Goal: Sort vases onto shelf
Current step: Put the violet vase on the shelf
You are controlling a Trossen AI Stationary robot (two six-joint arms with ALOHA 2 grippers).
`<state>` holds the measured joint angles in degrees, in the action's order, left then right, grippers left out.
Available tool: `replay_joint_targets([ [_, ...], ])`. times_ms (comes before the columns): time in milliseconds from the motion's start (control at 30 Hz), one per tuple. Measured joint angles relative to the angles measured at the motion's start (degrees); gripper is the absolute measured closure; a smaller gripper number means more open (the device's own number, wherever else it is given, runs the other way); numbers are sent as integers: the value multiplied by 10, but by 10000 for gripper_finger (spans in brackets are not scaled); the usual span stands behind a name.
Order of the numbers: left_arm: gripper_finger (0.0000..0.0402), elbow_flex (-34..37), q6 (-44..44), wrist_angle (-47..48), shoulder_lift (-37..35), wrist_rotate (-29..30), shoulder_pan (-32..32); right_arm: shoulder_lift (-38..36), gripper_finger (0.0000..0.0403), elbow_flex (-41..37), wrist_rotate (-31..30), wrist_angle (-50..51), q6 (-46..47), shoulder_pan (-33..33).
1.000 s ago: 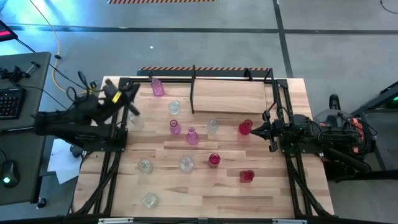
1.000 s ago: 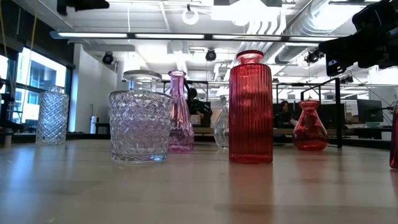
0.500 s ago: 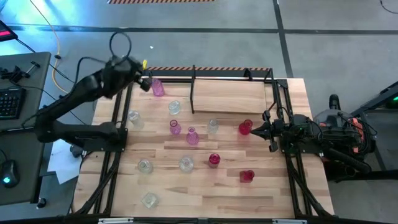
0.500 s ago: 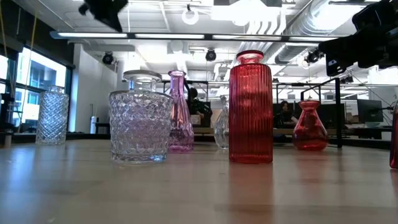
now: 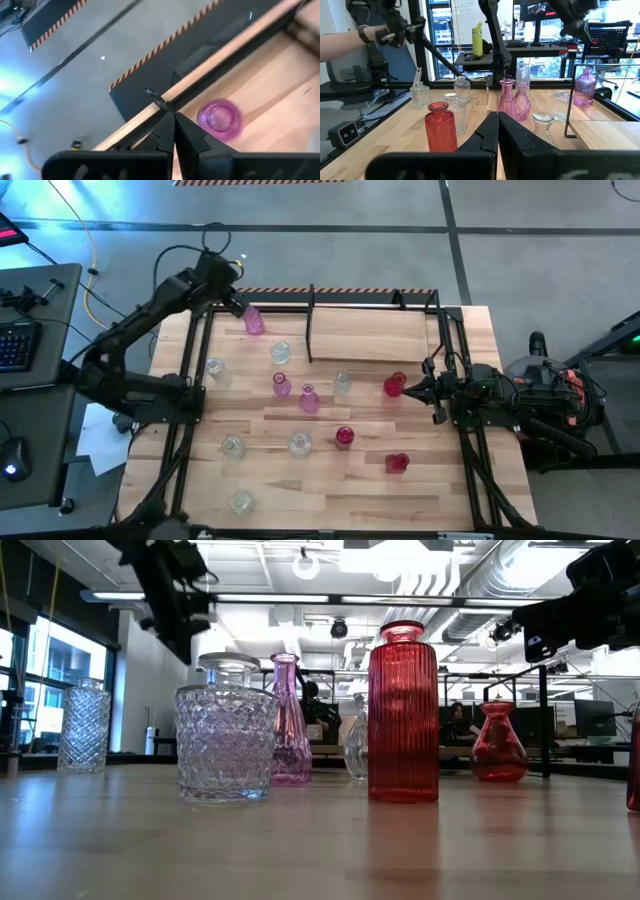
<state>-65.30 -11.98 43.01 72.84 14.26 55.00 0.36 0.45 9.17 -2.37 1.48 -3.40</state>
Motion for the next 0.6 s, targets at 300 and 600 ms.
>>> replay_joint_targets([
  [300,399,0,-169,-2,95,-2,-9,0,402,0,0,0,0,0],
  [600,399,0,-264,-5,115,-78,-27,0,402,0,0,0,0,0],
])
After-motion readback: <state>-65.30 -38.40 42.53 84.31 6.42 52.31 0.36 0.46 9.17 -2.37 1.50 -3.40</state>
